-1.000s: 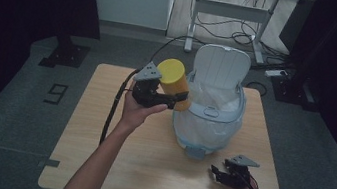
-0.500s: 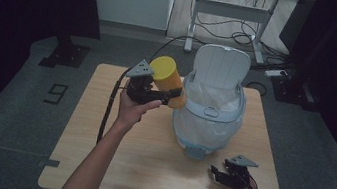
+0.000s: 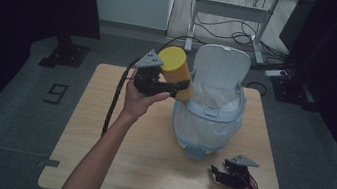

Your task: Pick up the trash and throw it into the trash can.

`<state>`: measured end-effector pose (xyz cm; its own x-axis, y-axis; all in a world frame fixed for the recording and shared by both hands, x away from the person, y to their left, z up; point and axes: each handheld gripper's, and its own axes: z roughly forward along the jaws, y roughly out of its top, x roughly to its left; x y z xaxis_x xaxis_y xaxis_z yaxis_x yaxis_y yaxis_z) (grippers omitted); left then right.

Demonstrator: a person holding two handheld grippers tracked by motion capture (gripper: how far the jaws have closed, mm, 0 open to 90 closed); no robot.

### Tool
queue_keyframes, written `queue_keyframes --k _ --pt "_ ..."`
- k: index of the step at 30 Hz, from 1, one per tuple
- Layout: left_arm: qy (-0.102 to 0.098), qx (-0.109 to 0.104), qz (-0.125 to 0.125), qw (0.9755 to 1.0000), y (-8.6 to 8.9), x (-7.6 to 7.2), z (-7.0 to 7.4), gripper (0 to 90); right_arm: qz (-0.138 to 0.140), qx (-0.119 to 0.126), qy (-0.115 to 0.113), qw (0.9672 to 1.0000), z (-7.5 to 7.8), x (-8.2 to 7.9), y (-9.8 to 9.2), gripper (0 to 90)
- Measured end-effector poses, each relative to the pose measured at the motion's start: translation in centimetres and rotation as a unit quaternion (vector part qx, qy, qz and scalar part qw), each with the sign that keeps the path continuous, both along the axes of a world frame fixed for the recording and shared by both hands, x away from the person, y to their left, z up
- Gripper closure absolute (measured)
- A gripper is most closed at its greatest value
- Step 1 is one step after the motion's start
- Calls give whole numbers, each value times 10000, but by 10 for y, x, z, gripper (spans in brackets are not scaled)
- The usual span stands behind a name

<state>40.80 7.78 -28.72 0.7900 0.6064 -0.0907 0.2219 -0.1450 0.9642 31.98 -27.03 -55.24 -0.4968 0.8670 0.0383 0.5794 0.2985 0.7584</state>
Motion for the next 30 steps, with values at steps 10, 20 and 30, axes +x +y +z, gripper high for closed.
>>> queue_keyframes --k 10,20,30 --pt "-74 153 -109 9998 -30 17 17 240 -17 93 26 10000 0 1 -2 327" --pt "-87 356 -197 9991 -72 37 29 239 -23 140 51 9999 0 2 -3 327" --pt "-92 484 -320 9983 -99 43 35 239 -14 155 50 9999 0 3 -4 327"
